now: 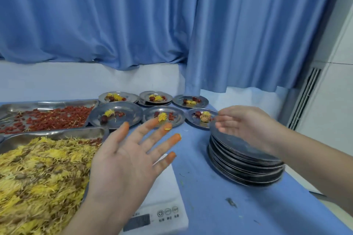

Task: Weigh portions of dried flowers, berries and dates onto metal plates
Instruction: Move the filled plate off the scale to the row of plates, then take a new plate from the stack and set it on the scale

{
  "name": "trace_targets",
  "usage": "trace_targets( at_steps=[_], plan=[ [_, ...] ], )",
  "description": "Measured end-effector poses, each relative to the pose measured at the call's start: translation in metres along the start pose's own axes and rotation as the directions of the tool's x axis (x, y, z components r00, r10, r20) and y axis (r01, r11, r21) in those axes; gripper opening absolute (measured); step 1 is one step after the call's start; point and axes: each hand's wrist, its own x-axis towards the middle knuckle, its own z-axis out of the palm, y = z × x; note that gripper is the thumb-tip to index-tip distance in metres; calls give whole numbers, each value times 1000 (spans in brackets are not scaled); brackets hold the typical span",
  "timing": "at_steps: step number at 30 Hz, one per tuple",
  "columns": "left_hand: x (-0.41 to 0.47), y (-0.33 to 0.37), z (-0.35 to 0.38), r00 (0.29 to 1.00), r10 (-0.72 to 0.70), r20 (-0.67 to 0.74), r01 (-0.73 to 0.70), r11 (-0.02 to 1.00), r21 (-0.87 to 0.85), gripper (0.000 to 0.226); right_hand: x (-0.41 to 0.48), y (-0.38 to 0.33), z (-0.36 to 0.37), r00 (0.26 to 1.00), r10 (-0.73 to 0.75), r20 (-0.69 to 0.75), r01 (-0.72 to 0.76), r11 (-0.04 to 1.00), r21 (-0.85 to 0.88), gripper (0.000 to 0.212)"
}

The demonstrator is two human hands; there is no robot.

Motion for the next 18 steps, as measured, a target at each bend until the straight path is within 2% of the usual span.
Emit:
trace_targets(
  at_steps=[3, 5, 7, 9, 11, 14, 18],
  plan=[
    [-17, -7, -16, 996, -16, -89, 6, 993, -114, 44, -24, 0, -26, 996, -66, -63, 51, 974, -222, 5],
    [-26, -11, -24, 991, -9, -135, -8, 992, -126, 42, -37, 4, -36, 989, -131, -69, 81, 869, -488, 7],
    [-30, -14, -30, 983, -1, -182, -23, 991, -133, 44, -48, 8, -42, 982, -187, 10, 126, 620, -774, 16],
    [-29, -15, -36, 974, 26, -224, -64, 984, -169, 44, -55, 15, -42, 980, -163, 115, 167, 351, -921, 19],
    [-28, -14, -41, 962, 60, -267, -114, 975, -190, 47, -59, 21, -39, 973, -131, 191, 212, 178, -961, 18],
    [-30, -12, -47, 956, 100, -276, -157, 968, -194, 46, -59, 27, -37, 948, -155, 277, 277, -25, -961, 12],
    [-35, -12, -55, 950, 137, -281, -197, 960, -199, 47, -53, 30, -33, 943, -180, 279, 254, -148, -956, 24]
  ],
)
